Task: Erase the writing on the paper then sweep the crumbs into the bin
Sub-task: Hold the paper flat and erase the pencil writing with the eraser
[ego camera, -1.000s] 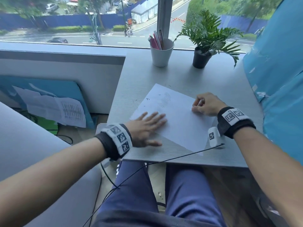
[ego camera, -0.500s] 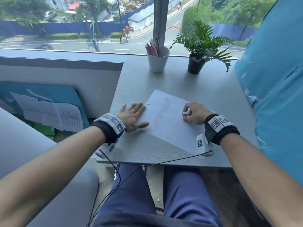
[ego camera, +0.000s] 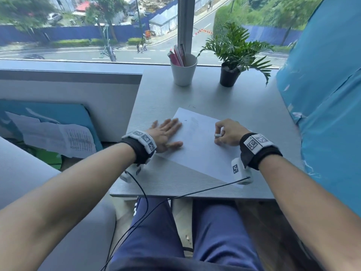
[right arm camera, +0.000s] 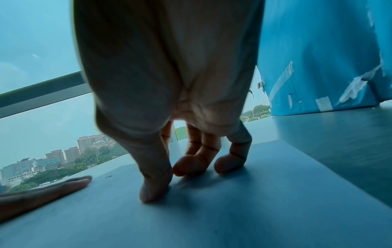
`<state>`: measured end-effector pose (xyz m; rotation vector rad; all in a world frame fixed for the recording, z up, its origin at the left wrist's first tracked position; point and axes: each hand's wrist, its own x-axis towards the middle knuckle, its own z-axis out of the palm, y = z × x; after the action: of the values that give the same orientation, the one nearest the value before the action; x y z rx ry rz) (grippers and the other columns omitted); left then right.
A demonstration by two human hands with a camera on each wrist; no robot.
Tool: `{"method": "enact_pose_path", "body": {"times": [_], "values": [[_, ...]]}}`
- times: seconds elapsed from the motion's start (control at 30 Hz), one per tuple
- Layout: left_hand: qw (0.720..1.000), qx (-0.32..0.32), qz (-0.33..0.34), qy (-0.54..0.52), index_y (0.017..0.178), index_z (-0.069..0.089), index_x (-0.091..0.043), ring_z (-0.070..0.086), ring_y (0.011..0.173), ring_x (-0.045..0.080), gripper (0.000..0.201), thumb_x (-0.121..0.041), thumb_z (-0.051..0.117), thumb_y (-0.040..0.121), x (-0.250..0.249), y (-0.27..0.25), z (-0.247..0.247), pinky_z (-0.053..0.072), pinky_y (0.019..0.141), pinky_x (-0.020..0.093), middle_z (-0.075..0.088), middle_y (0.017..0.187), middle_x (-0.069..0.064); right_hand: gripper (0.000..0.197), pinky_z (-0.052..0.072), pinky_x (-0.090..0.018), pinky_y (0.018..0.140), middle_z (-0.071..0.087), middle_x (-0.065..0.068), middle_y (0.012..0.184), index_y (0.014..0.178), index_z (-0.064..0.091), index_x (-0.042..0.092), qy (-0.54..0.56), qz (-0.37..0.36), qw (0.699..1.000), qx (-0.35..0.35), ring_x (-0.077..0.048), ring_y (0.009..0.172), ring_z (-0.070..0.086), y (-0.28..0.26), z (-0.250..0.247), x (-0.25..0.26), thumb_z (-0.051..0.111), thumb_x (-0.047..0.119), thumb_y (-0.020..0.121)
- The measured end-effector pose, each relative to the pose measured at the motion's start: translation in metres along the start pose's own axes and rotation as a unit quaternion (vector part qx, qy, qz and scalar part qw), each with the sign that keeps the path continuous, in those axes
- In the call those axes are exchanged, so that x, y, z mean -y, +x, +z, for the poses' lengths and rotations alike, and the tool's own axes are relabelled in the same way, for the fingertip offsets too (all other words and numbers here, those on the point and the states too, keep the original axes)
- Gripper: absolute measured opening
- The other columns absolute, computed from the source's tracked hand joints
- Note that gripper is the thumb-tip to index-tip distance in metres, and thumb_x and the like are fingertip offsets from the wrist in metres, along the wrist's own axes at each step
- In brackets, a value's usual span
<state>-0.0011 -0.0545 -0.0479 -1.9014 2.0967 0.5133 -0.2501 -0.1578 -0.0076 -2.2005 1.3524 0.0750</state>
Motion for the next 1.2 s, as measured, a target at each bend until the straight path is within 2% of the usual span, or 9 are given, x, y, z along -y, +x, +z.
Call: {"method": "enact_pose_path", "body": {"times": [0.07, 0.13, 0.27, 0.33, 0.67, 0.77, 0.87, 1.07, 1.2], "values": [[0.998, -0.007, -0.061, 0.019, 0.157, -0.014, -0.021, -0.016, 0.151, 0.018, 0.097, -0.081, 0.011, 0.085, 0.013, -0.003, -0.005, -0.014, 0.12, 0.047, -0.021, 0.163, -0.003, 0.011, 0.035, -0.019, 0.053, 0.055, 0.008, 0.074, 0.081, 0.065, 0.009, -0.004, -0.004, 1.0, 0.0, -0.014, 0.073, 0.054, 0.0, -0.001, 0.001, 0.073, 0.011, 0.075], [0.997, -0.044, -0.058, 0.033, 0.157, -0.013, -0.016, -0.018, 0.151, 0.019, 0.099, -0.08, 0.014, 0.087, 0.009, -0.003, -0.011, -0.016, 0.12, 0.045, -0.021, 0.163, 0.001, 0.011, 0.035, -0.017, 0.054, 0.055, 0.007, 0.075, 0.082, 0.065, 0.009, -0.008, -0.005, 1.0, 0.001, -0.018, 0.082, 0.052, 0.0, -0.001, 0.003, 0.073, 0.011, 0.075], [0.992, -0.053, 0.104, 0.043, 0.157, -0.015, -0.019, -0.019, 0.15, 0.016, 0.093, -0.077, 0.016, 0.09, -0.039, 0.012, -0.016, -0.014, 0.121, 0.043, -0.023, 0.162, -0.001, 0.011, 0.037, -0.02, 0.055, 0.056, 0.008, 0.07, 0.082, 0.066, 0.009, 0.0, -0.003, 1.0, -0.002, -0.018, 0.08, 0.054, 0.0, 0.0, 0.003, 0.075, 0.01, 0.074], [0.992, -0.019, 0.125, 0.027, 0.158, -0.011, -0.02, -0.016, 0.151, 0.015, 0.089, -0.073, 0.021, 0.094, -0.057, 0.026, -0.012, -0.012, 0.121, 0.043, -0.019, 0.164, -0.003, 0.011, 0.037, -0.022, 0.059, 0.056, 0.008, 0.069, 0.078, 0.066, 0.012, 0.001, -0.006, 1.0, -0.01, -0.018, 0.081, 0.053, 0.001, 0.001, 0.002, 0.076, 0.011, 0.074], [0.992, -0.005, -0.118, -0.034, 0.157, -0.014, -0.014, -0.014, 0.152, 0.019, 0.1, -0.078, 0.023, 0.09, 0.009, 0.018, -0.023, -0.01, 0.121, 0.048, -0.023, 0.163, 0.002, 0.013, 0.038, -0.021, 0.067, 0.054, 0.003, 0.079, 0.076, 0.068, 0.01, 0.023, 0.019, 0.999, -0.013, -0.018, 0.089, 0.051, 0.008, 0.004, -0.003, 0.079, 0.01, 0.07], [0.997, -0.05, -0.009, -0.056, 0.158, -0.012, -0.015, -0.013, 0.151, 0.017, 0.111, -0.076, 0.046, 0.085, 0.008, 0.004, -0.018, -0.008, 0.122, 0.045, -0.022, 0.163, 0.003, 0.013, 0.037, -0.019, 0.059, 0.063, -0.006, 0.089, 0.074, 0.071, 0.013, 0.03, 0.041, 0.998, -0.023, -0.019, 0.088, 0.056, 0.009, 0.005, -0.003, 0.082, 0.011, 0.067], [0.985, -0.053, 0.1, -0.13, 0.159, -0.006, -0.023, -0.008, 0.151, 0.012, 0.119, -0.062, 0.071, 0.078, -0.004, -0.004, -0.009, -0.004, 0.122, 0.04, -0.013, 0.166, -0.001, 0.014, 0.042, -0.02, 0.066, 0.066, -0.007, 0.091, 0.073, 0.073, 0.013, 0.025, 0.052, 0.998, -0.03, -0.019, 0.088, 0.06, 0.007, 0.003, 0.002, 0.084, 0.01, 0.065], [0.987, -0.037, 0.057, -0.143, 0.16, 0.002, -0.019, -0.012, 0.152, 0.017, 0.126, -0.059, 0.081, 0.069, -0.016, 0.0, -0.001, -0.006, 0.122, 0.042, -0.01, 0.166, 0.003, 0.016, 0.05, -0.021, 0.07, 0.071, -0.006, 0.074, 0.06, 0.066, 0.021, -0.036, -0.015, 0.995, -0.093, -0.02, 0.076, 0.065, -0.008, 0.019, 0.024, 0.072, 0.008, 0.067], [0.992, -0.004, 0.036, -0.12, 0.159, -0.005, -0.026, -0.019, 0.15, 0.018, 0.135, -0.071, 0.078, 0.062, -0.015, 0.004, -0.003, -0.01, 0.121, 0.049, -0.018, 0.165, -0.001, 0.008, 0.046, -0.009, 0.061, 0.067, 0.005, 0.066, 0.078, 0.078, 0.018, 0.063, -0.085, 0.993, -0.057, -0.005, 0.064, 0.06, -0.019, 0.031, 0.05, 0.082, 0.017, 0.071]]}}
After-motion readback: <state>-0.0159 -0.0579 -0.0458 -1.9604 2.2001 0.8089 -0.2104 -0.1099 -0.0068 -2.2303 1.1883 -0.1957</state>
